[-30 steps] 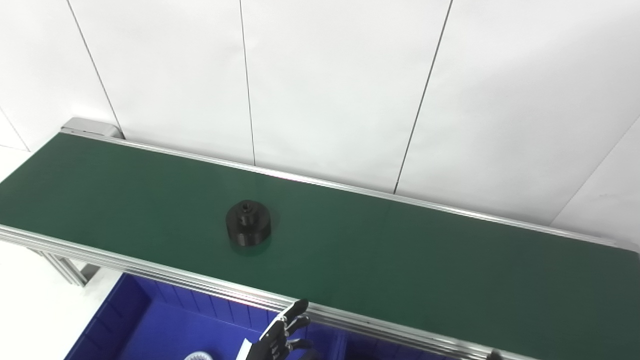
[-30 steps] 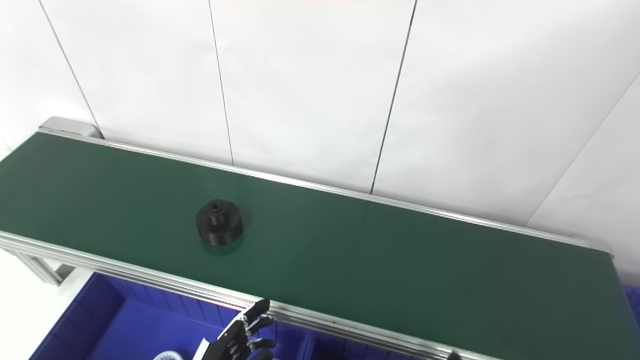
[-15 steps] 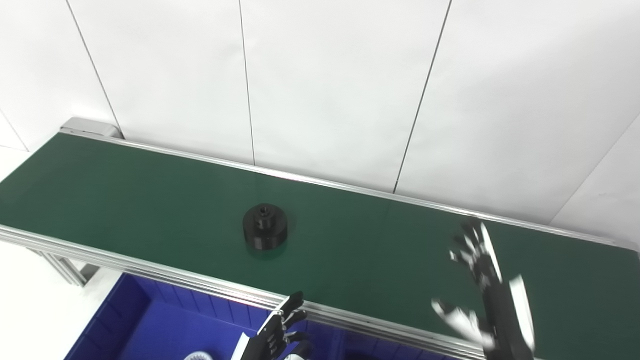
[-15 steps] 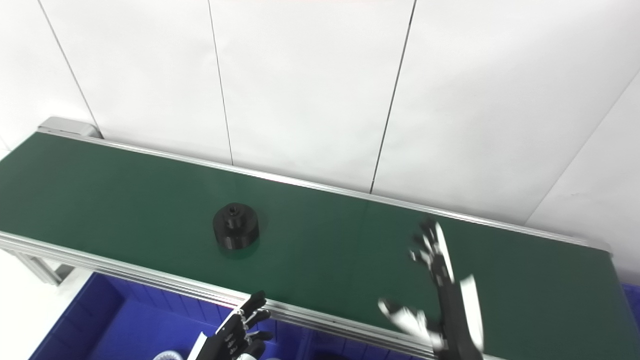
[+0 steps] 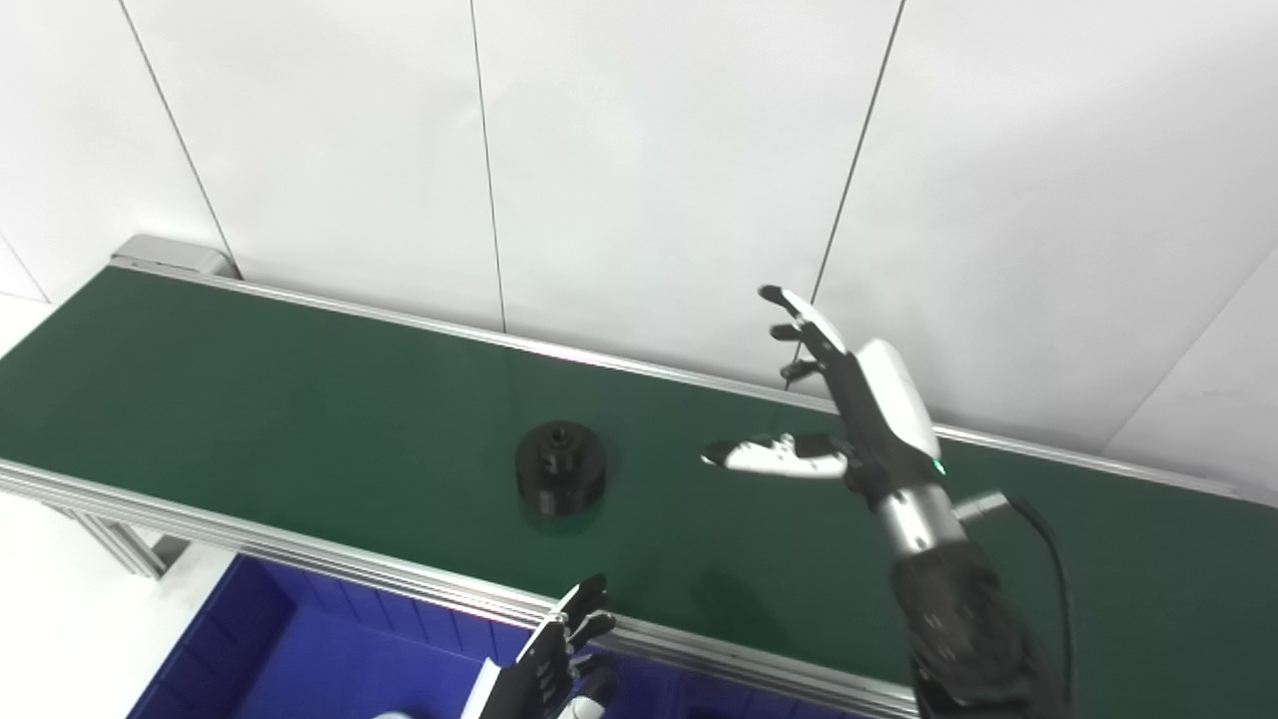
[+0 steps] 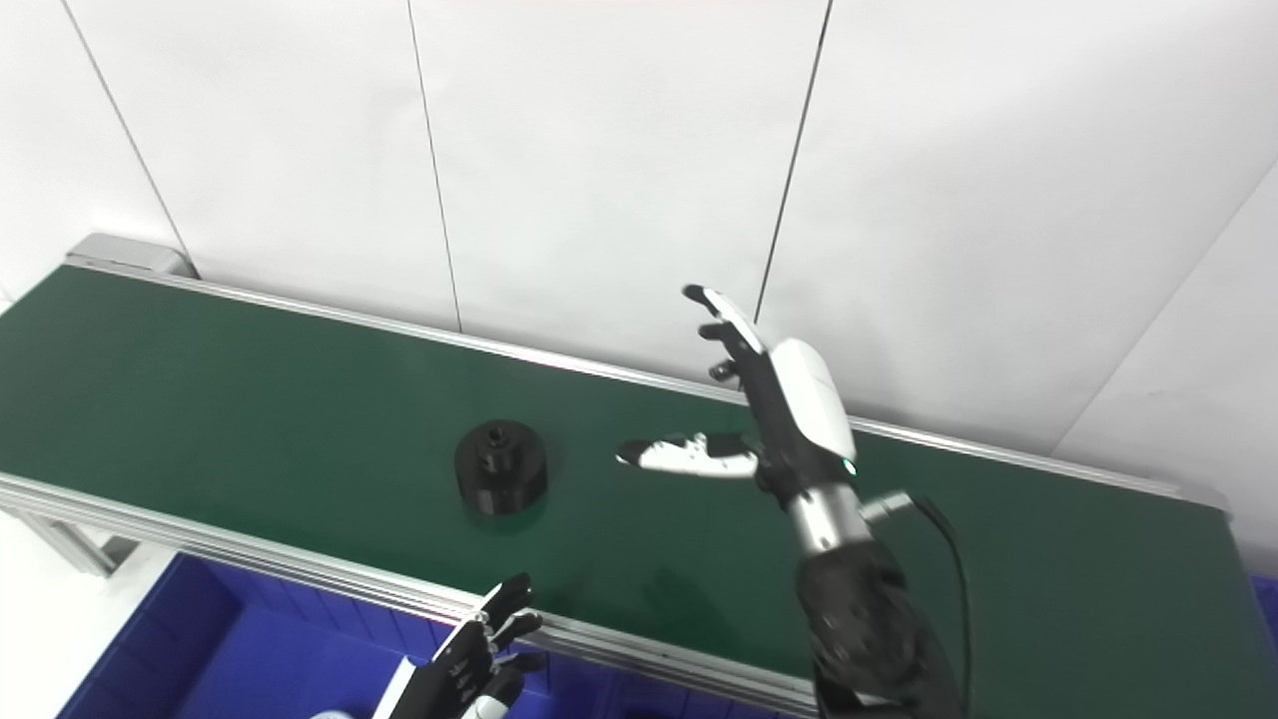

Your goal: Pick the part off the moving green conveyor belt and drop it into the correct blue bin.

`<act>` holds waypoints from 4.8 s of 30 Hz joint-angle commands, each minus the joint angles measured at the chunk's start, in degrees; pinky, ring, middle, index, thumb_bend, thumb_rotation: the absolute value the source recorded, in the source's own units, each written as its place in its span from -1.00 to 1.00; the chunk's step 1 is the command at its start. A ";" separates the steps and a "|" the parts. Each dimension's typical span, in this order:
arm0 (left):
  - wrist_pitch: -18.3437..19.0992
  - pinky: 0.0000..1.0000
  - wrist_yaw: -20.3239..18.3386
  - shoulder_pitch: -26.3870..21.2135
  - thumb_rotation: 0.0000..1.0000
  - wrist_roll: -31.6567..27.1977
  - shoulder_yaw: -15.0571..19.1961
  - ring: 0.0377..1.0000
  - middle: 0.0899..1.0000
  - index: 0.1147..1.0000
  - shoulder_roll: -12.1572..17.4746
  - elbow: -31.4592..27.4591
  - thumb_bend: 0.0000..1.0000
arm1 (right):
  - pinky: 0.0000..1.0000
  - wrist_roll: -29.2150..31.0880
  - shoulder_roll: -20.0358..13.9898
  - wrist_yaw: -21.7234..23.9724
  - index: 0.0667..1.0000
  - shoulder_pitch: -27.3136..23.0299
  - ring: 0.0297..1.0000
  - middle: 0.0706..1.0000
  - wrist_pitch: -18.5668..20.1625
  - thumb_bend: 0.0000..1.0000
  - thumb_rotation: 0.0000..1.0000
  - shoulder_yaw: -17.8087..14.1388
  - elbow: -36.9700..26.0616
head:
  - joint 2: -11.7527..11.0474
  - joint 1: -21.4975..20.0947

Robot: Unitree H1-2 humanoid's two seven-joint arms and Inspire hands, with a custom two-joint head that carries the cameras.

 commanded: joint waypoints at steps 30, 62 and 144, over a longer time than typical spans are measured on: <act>-0.63 0.61 -0.05 0.27 0.43 -0.28 -1.90 0.81 0.86 0.84 -2.55 -2.77 -0.29 | 0.14 -20.59 -5.58 12.05 0.65 -18.90 0.58 0.77 2.57 1.00 -0.60 25.15 22.15 | 1.39 -1.14; 0.85 0.60 -0.49 0.91 0.42 -1.18 -2.05 0.78 0.85 0.84 -2.04 -4.06 -0.21 | -0.15 -13.89 -5.05 -0.48 0.60 -11.77 0.12 0.55 -5.60 1.00 -0.44 20.99 25.58 | 1.39 -0.93; 26.04 0.80 -4.45 -1.94 0.61 -15.49 11.24 0.83 0.87 0.95 10.16 -20.51 0.24 | -0.70 -17.24 -19.97 29.47 -0.10 44.16 -0.63 -0.14 -4.11 0.05 -1.00 -14.46 -53.29 | 16.54 -37.85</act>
